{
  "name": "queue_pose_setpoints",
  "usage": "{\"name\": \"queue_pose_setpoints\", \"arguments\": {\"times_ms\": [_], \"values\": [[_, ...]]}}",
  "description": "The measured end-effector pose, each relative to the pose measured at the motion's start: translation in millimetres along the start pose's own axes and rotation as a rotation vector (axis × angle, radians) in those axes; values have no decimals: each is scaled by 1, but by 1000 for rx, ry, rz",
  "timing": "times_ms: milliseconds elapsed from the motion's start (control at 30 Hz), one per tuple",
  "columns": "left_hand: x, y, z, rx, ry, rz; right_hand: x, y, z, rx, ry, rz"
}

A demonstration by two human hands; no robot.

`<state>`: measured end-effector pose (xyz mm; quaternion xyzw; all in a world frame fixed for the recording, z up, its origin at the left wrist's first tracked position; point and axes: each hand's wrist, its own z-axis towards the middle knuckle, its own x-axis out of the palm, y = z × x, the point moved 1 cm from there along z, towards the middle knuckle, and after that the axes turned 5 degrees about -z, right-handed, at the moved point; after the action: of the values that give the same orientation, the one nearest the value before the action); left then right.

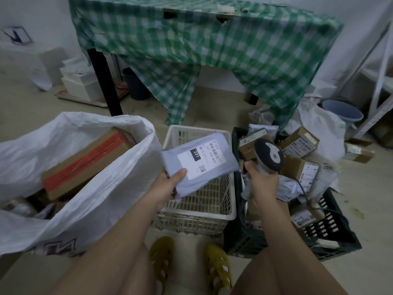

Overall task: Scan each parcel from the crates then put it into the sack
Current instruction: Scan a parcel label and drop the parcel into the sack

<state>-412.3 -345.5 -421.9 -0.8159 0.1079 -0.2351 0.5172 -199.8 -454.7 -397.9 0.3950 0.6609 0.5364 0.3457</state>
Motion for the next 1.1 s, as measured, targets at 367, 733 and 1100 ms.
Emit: {"name": "queue_pose_setpoints", "arguments": {"times_ms": [367,733,1100], "values": [[45,17,-2,-208,162,-179,27,0,-15,59,111,214],[13,2,-2,-53,42,225,6,8,-17,-23,403,5],[5,7,8,11,-95,161,10,7,-24,-38,347,-206]]}}
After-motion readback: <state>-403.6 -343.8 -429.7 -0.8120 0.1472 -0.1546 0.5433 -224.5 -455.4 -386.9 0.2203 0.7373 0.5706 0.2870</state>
